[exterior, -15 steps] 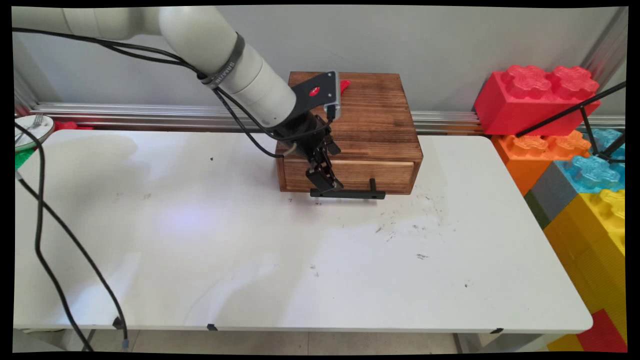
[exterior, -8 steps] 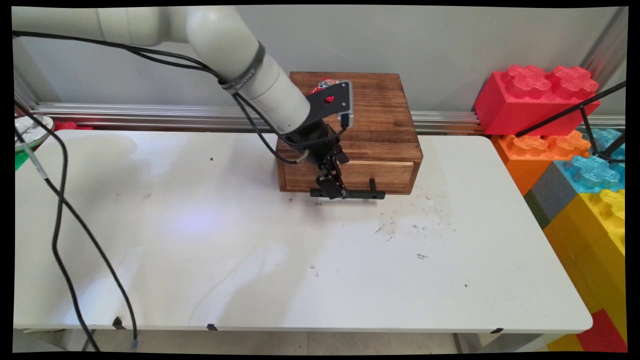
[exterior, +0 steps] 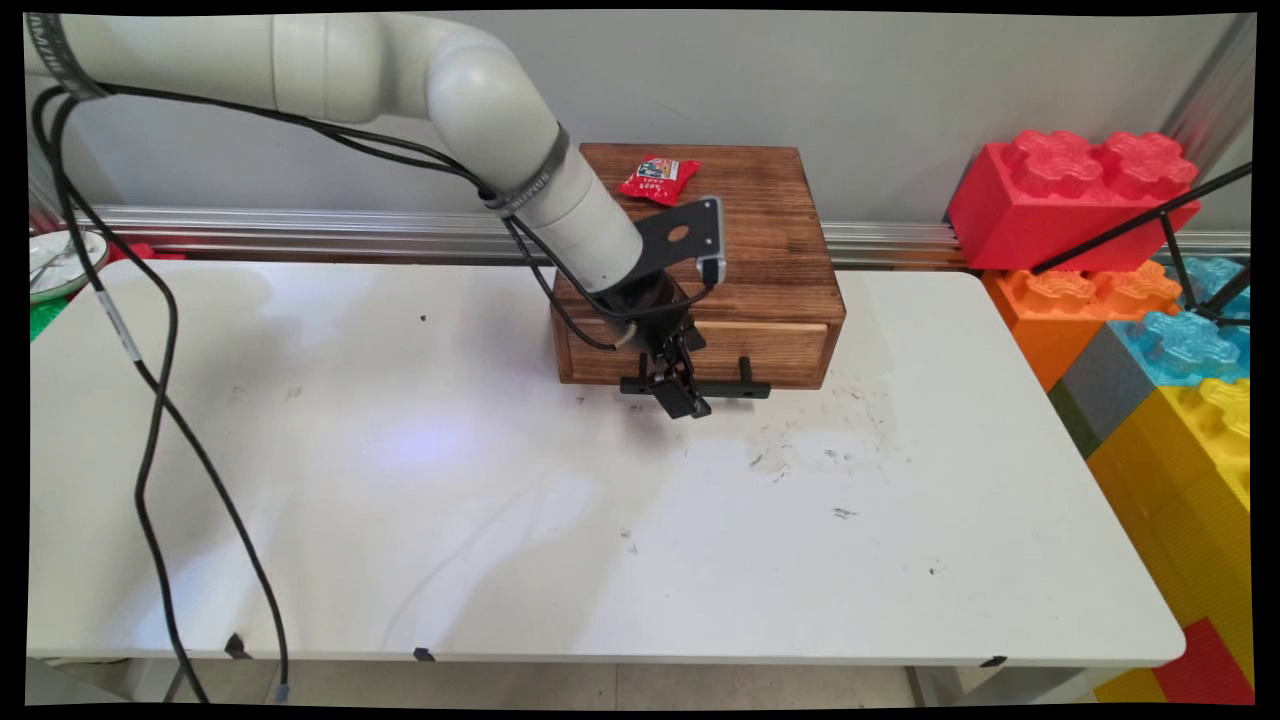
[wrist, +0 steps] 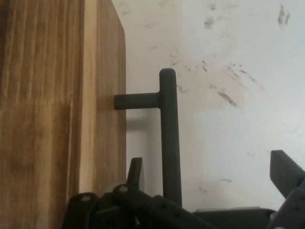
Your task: Open the drawer
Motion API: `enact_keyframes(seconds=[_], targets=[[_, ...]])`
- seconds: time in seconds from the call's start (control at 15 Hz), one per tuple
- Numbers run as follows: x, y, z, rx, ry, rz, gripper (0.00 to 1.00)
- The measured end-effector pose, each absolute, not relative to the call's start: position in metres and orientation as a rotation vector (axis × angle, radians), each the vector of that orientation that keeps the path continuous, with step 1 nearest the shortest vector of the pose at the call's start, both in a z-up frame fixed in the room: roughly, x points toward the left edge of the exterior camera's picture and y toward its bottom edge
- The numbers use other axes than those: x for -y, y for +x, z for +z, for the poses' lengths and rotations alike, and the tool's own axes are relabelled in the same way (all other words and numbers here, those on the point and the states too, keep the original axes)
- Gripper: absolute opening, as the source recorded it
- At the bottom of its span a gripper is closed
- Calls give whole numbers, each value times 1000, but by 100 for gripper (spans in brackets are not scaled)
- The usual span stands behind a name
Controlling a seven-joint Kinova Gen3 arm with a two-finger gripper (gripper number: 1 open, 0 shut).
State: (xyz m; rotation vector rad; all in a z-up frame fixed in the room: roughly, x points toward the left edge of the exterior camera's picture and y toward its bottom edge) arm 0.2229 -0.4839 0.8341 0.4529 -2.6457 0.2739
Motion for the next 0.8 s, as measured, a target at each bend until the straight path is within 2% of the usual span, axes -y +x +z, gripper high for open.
enact_keyframes(seconds=[0.8], targets=[[490,213,797,2678,458,234,100]])
